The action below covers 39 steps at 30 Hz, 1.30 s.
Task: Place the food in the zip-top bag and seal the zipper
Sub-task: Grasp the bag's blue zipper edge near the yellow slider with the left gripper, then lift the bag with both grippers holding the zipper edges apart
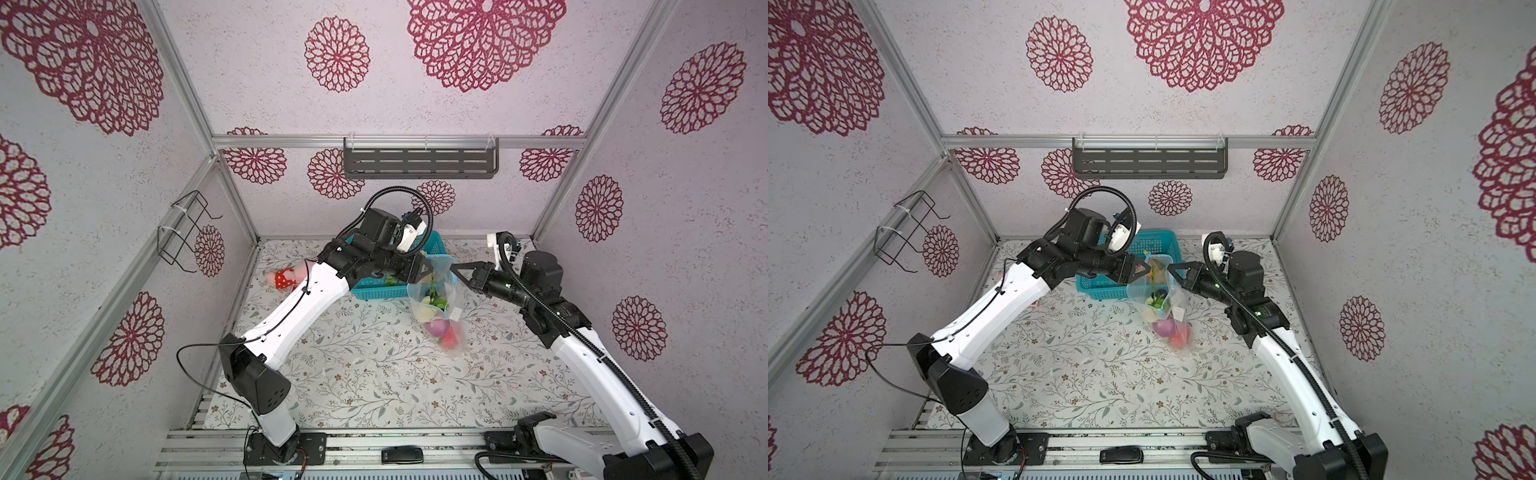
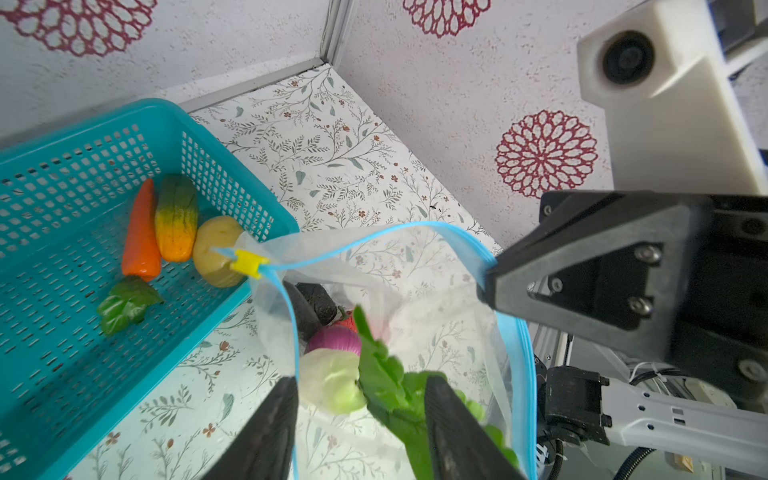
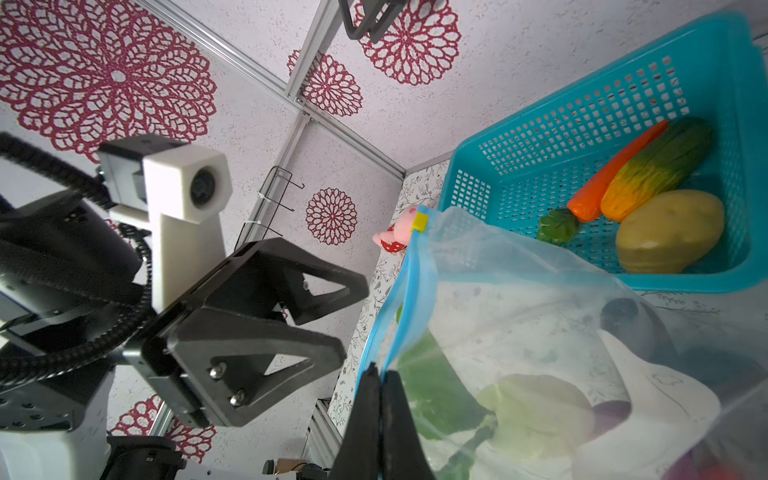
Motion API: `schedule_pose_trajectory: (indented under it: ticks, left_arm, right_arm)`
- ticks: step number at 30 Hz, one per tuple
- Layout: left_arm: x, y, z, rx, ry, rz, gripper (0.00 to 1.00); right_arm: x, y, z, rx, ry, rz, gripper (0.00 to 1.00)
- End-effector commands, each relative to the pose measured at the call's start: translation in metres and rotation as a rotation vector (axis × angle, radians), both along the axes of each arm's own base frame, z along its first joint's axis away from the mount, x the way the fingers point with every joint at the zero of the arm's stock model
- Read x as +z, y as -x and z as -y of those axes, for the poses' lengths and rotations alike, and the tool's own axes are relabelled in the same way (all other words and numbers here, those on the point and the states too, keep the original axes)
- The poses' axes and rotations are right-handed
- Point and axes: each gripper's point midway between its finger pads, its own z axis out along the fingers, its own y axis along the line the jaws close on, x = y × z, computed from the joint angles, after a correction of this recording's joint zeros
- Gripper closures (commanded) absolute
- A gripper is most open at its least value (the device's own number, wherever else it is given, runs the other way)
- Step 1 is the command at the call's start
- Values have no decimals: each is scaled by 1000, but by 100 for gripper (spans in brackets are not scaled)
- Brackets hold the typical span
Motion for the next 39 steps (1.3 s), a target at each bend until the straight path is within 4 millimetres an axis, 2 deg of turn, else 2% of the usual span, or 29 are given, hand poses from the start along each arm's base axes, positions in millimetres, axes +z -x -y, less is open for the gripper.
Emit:
schedule_pose_trajectory:
  ticks: [1, 6, 10, 13, 18, 23, 30, 34, 39]
  left_arm:
    - [10, 5, -14, 50, 4, 29, 46]
    - [-20, 6, -23, 105, -31, -63, 47]
    - [-30, 6, -11, 89, 15, -126, 49]
    - [-40, 5, -8, 88, 5, -169, 57]
    - [-48, 4, -8, 95, -16, -198, 78]
    - [-44, 7, -3, 87, 24, -218, 100]
    - [-23, 14, 16, 65, 121, -226, 100]
    - [3, 21, 33, 37, 182, -206, 100]
    - [33, 29, 44, 23, 240, -163, 100]
  right_arm:
    - [28, 0, 3, -4, 1, 97, 100]
    - [29, 1, 3, -5, 2, 98, 100]
    - [26, -2, 2, 0, -5, 89, 100]
    - [25, -2, 2, 0, -7, 88, 100]
    - [22, -2, 2, -4, -3, 83, 100]
    - [19, -2, 4, -12, 4, 80, 100]
    - [22, -9, 14, -81, 48, 75, 100]
    - [24, -14, 25, -138, 83, 76, 100]
    - [28, -21, 44, -217, 130, 82, 100]
